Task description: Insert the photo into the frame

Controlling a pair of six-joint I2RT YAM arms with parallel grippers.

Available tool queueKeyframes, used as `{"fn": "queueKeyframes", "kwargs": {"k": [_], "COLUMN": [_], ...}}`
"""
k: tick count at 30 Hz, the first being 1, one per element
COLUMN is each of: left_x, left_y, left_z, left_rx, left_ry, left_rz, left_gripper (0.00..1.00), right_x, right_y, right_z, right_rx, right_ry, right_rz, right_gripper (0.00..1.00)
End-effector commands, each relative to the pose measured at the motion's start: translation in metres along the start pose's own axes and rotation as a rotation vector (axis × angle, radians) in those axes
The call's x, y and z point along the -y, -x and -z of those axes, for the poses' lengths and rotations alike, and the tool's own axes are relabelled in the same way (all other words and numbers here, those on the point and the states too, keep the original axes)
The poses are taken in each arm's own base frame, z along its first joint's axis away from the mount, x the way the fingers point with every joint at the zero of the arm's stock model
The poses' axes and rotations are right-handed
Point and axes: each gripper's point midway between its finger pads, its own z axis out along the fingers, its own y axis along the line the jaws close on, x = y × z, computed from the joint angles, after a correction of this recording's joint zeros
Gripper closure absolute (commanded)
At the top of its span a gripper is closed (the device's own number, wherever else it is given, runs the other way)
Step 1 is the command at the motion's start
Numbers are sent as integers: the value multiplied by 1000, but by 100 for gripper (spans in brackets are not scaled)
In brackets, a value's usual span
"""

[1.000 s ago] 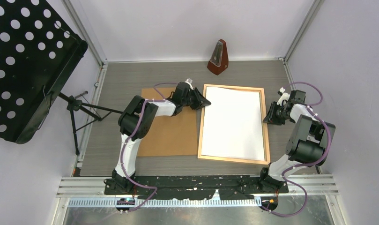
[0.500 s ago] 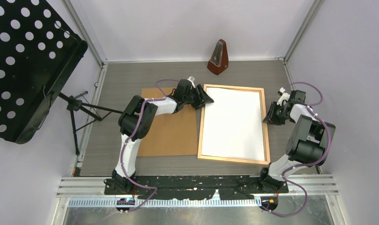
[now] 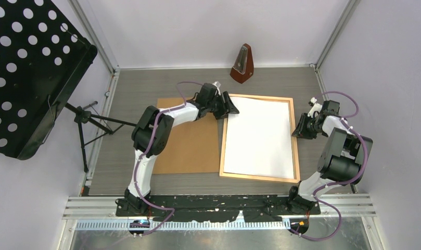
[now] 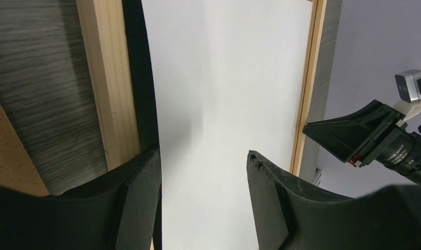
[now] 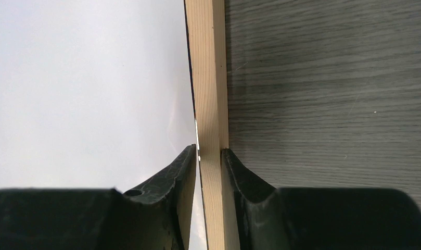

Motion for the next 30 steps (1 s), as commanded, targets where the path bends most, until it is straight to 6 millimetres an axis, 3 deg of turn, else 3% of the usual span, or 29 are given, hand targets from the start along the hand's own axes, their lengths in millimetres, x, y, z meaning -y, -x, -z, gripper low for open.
{"fn": "queueKeyframes", "kwargs": {"k": [1, 4, 10, 16, 21, 30], "left_x": [36, 41, 34, 24, 29, 49], "left_y": [15, 13, 12, 16, 25, 42], "left_z": [18, 18, 22, 34, 45, 88], "left_rx": [23, 14, 16, 37, 63, 105], "left_ry": [-15, -14, 56, 138, 162, 177], "left_rz": [-111, -141, -174, -195, -235, -388], "left_gripper": [40, 37, 35, 34, 33, 30], "right_x": [-10, -10, -9, -10, -10, -14], "right_y": [4, 4, 4, 4, 5, 13], "right_z": [9, 10, 11, 11, 11, 18], "right_rx": [25, 27, 28, 29, 31, 67], "right_ry": [36, 36, 39, 42, 44, 51], "right_rz": [-6, -7, -10, -11, -11, 21], "right_gripper": [69, 69, 69, 69, 69, 66]}}
